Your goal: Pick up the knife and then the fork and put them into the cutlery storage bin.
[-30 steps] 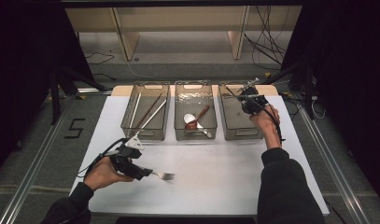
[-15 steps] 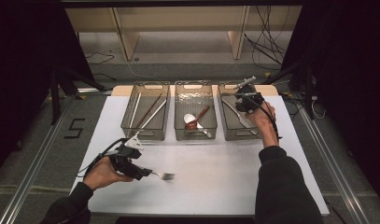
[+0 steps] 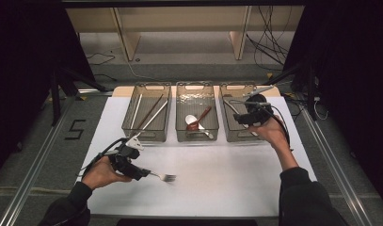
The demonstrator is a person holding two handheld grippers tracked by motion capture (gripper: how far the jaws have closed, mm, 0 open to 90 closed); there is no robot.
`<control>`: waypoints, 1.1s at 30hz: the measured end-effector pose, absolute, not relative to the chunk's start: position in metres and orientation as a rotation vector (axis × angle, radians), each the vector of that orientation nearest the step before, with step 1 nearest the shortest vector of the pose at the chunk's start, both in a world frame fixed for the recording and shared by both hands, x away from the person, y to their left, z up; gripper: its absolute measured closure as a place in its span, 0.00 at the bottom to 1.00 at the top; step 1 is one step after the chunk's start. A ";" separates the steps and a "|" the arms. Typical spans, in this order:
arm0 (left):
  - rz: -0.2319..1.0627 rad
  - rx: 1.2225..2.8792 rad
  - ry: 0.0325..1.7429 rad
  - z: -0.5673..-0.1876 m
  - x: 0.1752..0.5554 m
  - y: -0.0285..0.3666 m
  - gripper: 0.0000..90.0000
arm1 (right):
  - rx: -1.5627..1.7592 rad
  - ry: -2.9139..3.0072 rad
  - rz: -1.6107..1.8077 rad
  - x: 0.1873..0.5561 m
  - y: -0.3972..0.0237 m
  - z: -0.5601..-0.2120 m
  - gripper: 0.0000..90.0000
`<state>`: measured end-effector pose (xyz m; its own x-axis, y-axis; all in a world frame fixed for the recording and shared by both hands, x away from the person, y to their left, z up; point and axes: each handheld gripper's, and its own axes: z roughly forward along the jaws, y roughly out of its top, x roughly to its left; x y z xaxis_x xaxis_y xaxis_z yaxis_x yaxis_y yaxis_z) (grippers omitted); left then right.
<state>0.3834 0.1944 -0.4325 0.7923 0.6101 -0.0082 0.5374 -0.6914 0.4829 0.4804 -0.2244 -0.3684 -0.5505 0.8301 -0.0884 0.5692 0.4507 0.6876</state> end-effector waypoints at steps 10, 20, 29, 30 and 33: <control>0.203 2.610 0.824 -0.434 0.391 0.191 0.23 | 1.117 2.320 0.999 0.421 -0.230 -0.375 0.36; 0.176 2.689 0.803 -0.443 0.398 0.184 0.26 | 1.096 2.304 1.114 0.383 -0.233 -0.381 0.35; 0.183 2.734 0.777 -0.446 0.400 0.181 0.26 | 1.074 2.330 1.130 0.362 -0.224 -0.390 0.34; 0.177 2.735 0.774 -0.446 0.401 0.181 0.26 | 1.073 2.332 1.135 0.360 -0.224 -0.390 0.34; 0.174 2.740 0.769 -0.447 0.403 0.181 0.26 | 1.069 2.336 1.141 0.354 -0.222 -0.393 0.33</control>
<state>0.4026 0.1813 -0.4465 0.8502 0.5252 0.0374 0.4903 -0.8156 0.3074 0.3542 -0.2216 -0.3926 -0.6647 0.7465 0.0310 0.4834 0.3980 0.7797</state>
